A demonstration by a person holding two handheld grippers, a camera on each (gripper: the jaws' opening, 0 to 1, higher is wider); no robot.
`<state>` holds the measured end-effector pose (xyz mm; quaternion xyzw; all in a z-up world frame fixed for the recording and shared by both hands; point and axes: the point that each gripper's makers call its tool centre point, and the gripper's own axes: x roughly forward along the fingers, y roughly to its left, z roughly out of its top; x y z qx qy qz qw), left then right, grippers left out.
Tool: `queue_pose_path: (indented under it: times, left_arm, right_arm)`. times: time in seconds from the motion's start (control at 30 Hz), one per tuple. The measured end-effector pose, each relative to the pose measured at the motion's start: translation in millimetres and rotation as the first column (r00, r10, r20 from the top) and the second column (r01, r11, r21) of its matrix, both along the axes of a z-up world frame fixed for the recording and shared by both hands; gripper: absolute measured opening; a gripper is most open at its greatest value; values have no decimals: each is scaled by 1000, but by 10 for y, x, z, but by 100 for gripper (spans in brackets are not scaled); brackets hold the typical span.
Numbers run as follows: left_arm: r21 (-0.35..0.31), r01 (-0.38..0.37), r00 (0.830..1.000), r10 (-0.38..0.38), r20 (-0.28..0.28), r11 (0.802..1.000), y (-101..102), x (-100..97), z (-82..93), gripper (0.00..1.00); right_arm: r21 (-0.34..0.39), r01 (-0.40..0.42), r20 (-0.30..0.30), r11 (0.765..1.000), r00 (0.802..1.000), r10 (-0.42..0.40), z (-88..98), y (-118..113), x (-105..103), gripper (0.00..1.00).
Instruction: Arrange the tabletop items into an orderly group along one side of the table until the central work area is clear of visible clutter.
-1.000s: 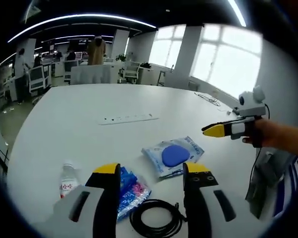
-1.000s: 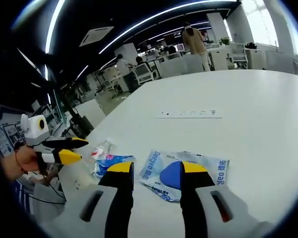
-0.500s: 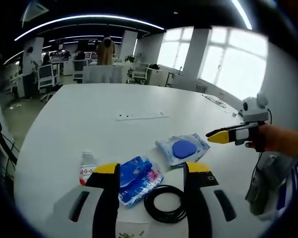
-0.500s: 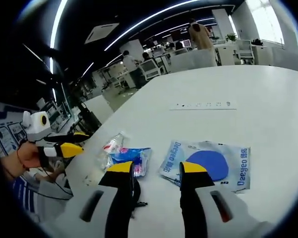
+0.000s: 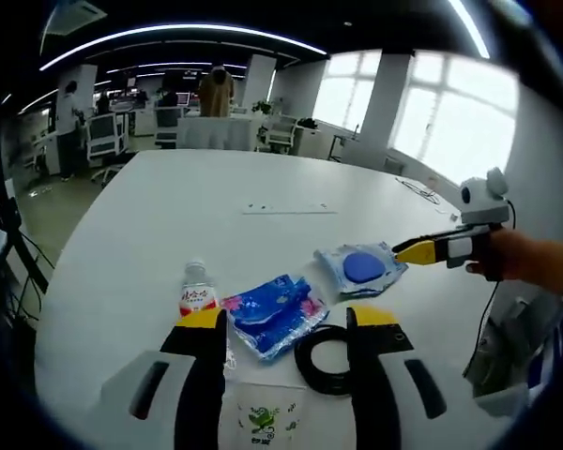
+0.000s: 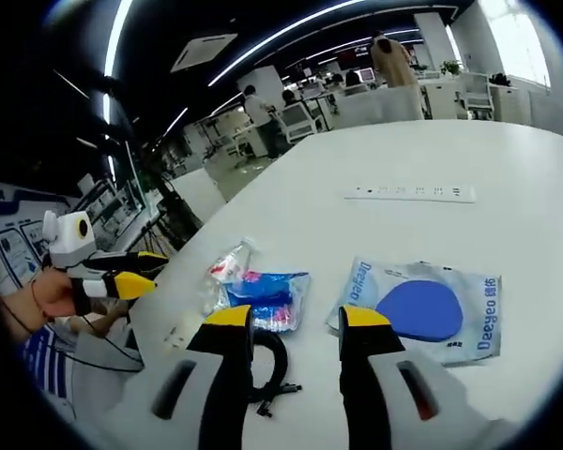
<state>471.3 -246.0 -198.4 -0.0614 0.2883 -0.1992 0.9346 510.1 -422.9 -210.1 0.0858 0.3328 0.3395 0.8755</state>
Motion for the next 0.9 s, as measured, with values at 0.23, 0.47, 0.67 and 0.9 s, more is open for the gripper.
queue_pose_path:
  times: [0.23,0.47,0.67,0.9]
  left_arm:
    - [-1,-18,1000,18,-13,1000,58,-36,-53,51]
    - [-15,-38,999,38,-24,999,97,-54,-109,51]
    - [-19,-48,998,47,-29,999,110,-46,-142,51]
    - [-32,-57,998,56,-32,998,123,-30,-177,51]
  right_arm:
    - [-15,-39,2,999,999,39,-27,149,53,34]
    - [-31,-76,-8,997,997,76,-104,286,97,33]
    - [-47,-108,-22,993,994,107,-227,402,133,33]
    - [-63,-139,-53,988,989,136,-404,529,170,32]
